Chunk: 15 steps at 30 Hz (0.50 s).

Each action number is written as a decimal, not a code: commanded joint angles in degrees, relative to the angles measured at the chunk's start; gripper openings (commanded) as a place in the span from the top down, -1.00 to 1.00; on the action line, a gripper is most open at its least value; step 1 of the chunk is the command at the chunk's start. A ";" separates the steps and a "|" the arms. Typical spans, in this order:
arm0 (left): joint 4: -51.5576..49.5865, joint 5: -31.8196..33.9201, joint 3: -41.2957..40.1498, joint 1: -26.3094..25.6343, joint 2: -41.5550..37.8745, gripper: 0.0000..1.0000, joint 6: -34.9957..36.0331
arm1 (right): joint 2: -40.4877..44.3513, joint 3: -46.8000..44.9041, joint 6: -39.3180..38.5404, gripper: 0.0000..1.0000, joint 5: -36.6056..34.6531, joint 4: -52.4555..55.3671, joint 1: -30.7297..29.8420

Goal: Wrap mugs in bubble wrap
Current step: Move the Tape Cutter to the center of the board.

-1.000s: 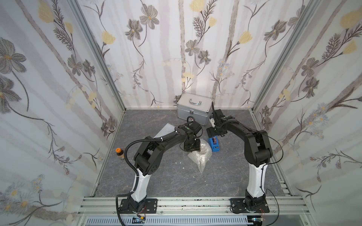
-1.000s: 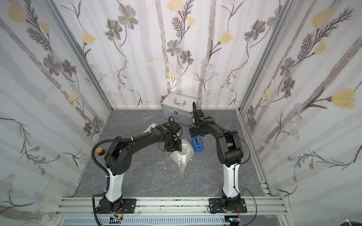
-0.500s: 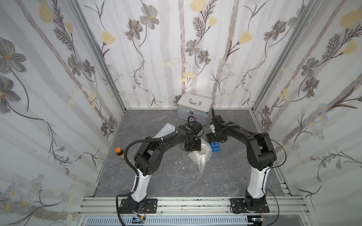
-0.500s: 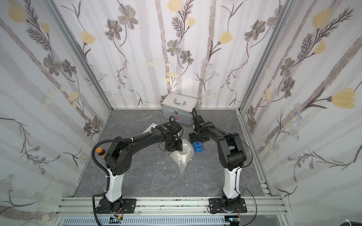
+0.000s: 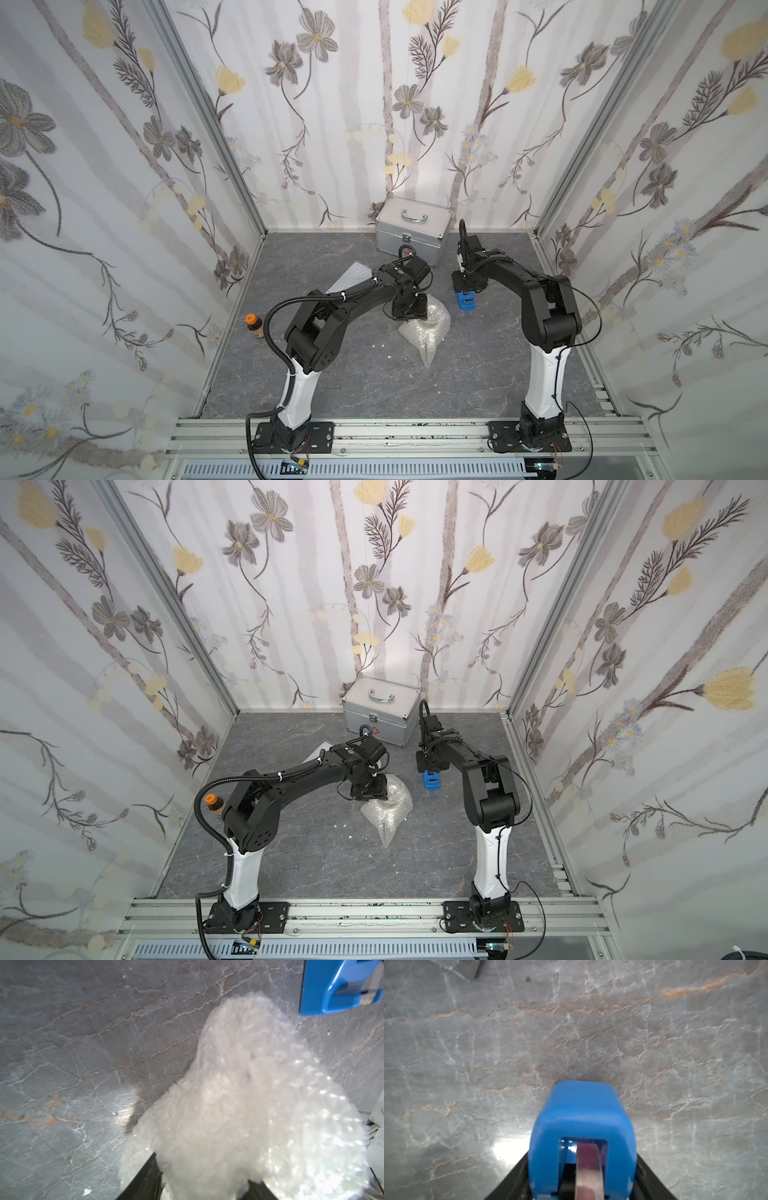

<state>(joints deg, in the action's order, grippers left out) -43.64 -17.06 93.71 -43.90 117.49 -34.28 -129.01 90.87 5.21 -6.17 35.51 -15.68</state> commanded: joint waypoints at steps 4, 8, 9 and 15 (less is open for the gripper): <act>-0.51 0.54 0.77 -0.24 0.19 -0.06 0.26 | 2.80 0.30 -0.19 -0.93 4.10 0.27 1.00; -0.55 0.55 0.86 -0.29 0.14 -0.07 0.30 | 10.45 -4.97 2.90 -1.00 5.06 -1.16 1.94; -0.57 0.59 0.90 -0.30 0.13 -0.07 0.35 | 12.97 -7.44 4.34 -1.00 5.69 -2.71 2.26; -0.65 0.39 1.29 -0.31 0.19 -0.07 0.44 | 28.08 -23.04 11.75 -1.00 17.09 -15.18 6.35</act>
<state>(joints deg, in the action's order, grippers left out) -44.18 -16.73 94.30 -44.16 117.60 -34.28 -103.90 71.33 11.84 3.57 28.42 -10.96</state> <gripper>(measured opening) 0.533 0.998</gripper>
